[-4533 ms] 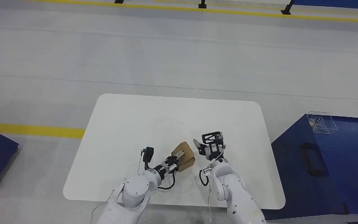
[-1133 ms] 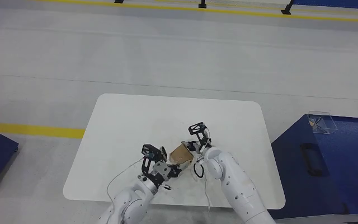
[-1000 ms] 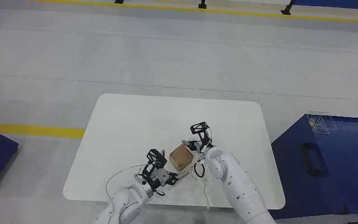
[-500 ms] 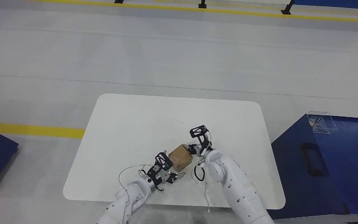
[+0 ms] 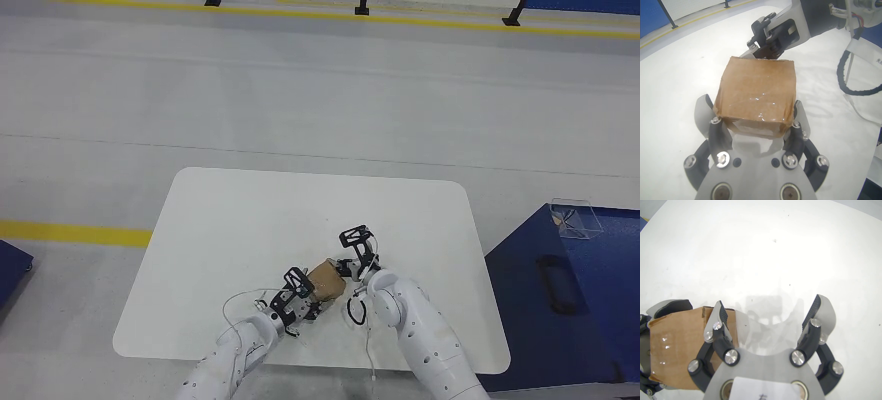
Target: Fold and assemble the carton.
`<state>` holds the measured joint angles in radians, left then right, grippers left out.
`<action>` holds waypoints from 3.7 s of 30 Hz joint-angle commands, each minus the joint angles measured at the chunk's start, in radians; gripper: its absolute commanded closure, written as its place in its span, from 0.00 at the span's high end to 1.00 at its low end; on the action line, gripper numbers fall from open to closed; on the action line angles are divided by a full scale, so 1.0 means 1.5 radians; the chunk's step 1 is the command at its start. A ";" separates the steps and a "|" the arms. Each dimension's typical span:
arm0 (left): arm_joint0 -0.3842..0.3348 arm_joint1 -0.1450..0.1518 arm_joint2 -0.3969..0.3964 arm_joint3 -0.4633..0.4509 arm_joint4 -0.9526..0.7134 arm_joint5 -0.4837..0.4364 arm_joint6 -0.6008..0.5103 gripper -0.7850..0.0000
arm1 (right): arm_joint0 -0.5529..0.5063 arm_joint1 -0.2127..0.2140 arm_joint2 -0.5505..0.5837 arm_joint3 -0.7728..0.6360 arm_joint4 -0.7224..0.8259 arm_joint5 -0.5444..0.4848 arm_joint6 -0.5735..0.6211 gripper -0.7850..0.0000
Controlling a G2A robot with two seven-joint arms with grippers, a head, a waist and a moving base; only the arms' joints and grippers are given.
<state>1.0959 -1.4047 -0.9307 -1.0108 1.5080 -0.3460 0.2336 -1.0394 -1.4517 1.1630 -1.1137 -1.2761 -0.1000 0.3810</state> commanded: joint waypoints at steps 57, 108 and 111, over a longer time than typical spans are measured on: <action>0.118 -0.005 -0.047 -0.577 0.017 0.204 -0.576 0.00 | -0.112 0.040 0.124 -0.123 0.133 0.011 -0.005 1.00; 0.243 0.003 -0.081 -0.515 0.089 0.282 -0.104 0.00 | -0.112 0.040 0.124 -0.123 0.133 0.011 -0.005 1.00; 0.256 0.005 -0.085 -0.528 0.096 0.293 -0.084 0.00 | -0.112 0.040 0.124 -0.123 0.133 0.011 -0.005 1.00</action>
<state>1.4954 -1.3967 -1.0594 -1.8100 1.6565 0.1017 0.1454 -1.2075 -1.3925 1.3495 -1.2979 -1.0761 -0.0830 0.3728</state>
